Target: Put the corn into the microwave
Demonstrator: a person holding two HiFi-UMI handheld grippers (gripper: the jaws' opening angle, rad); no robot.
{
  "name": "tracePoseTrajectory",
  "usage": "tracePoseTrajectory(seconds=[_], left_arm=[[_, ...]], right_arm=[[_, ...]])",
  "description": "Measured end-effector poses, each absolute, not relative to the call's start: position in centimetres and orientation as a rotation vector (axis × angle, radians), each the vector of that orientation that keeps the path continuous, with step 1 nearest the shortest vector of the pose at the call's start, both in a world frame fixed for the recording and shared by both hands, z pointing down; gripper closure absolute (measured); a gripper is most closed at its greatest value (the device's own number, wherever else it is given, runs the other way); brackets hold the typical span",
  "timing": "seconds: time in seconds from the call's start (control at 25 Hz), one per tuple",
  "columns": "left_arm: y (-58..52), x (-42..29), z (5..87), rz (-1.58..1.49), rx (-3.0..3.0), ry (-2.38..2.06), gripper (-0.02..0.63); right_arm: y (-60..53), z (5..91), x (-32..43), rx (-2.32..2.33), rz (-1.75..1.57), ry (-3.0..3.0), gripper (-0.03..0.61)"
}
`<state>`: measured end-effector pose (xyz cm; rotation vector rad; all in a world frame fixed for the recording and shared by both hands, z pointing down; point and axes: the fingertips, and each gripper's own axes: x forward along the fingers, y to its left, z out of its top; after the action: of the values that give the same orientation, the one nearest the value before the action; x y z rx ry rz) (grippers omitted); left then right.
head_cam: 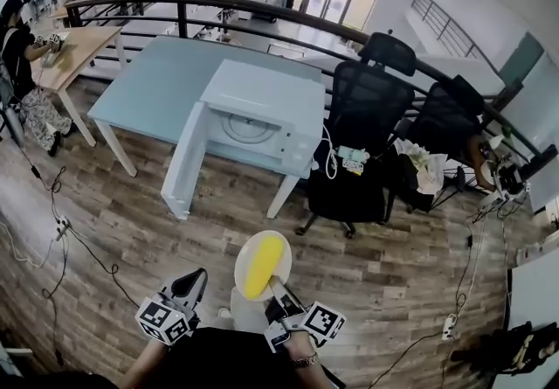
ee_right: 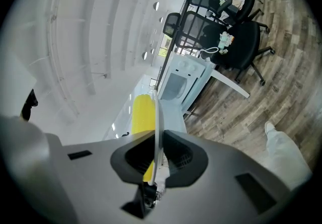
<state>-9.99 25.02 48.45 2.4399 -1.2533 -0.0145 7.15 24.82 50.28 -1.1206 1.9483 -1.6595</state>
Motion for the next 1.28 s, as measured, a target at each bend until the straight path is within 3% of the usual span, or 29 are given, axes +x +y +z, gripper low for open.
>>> tracePoseTrajectory(seconds=[1.28], left_arm=[[5.3,-6.2,48.8,0.070,2.431,-1.266,0.611]], right_arm=[[3.4,54.7,5.8,-1.036,-1.790,1.923,0.548]])
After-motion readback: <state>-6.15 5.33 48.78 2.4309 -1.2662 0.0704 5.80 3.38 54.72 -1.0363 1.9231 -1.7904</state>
